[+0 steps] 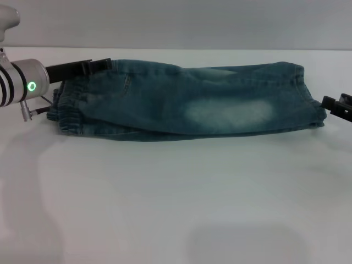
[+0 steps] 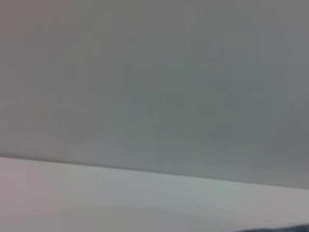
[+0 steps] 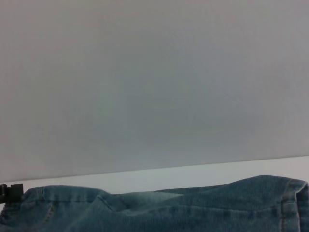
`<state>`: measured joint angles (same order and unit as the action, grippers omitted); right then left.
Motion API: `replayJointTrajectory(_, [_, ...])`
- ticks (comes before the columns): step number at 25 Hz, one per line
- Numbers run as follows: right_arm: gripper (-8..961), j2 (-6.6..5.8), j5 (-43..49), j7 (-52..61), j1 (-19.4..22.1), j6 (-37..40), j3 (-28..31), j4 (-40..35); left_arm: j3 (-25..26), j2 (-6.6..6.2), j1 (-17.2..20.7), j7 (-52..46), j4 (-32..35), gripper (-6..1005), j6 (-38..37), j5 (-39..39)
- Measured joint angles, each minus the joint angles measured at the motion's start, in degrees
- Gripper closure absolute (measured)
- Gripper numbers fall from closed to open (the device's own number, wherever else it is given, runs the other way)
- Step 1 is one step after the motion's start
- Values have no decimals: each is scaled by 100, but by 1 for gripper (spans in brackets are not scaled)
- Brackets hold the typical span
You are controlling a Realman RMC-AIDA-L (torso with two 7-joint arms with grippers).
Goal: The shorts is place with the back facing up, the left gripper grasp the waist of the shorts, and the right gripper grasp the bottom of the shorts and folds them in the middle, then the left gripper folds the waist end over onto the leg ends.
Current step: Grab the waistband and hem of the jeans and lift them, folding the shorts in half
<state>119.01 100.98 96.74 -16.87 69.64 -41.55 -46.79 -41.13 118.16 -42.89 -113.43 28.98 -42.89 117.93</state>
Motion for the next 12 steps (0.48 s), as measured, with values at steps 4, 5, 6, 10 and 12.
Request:
replayJointTrajectory(4, [317,6,-92,-158,22,114,145,57,-10,26,-7,36,-11,209,213,-7])
replayJointTrajectory(5, [317,8,-140,-198,26,126,153,75,-14,27,4,38,-4,209,207,-30])
replayJointTrajectory(6, [317,8,-182,-239,26,138,154,100,-16,28,31,61,16,210,170,-92])
replayJointTrajectory(10, [318,-3,-221,-315,-36,154,104,201,-12,10,277,564,81,210,-334,-871])
replayJointTrajectory(12, [318,-6,-222,-370,-88,151,102,276,3,-3,487,953,139,211,-736,-1480])
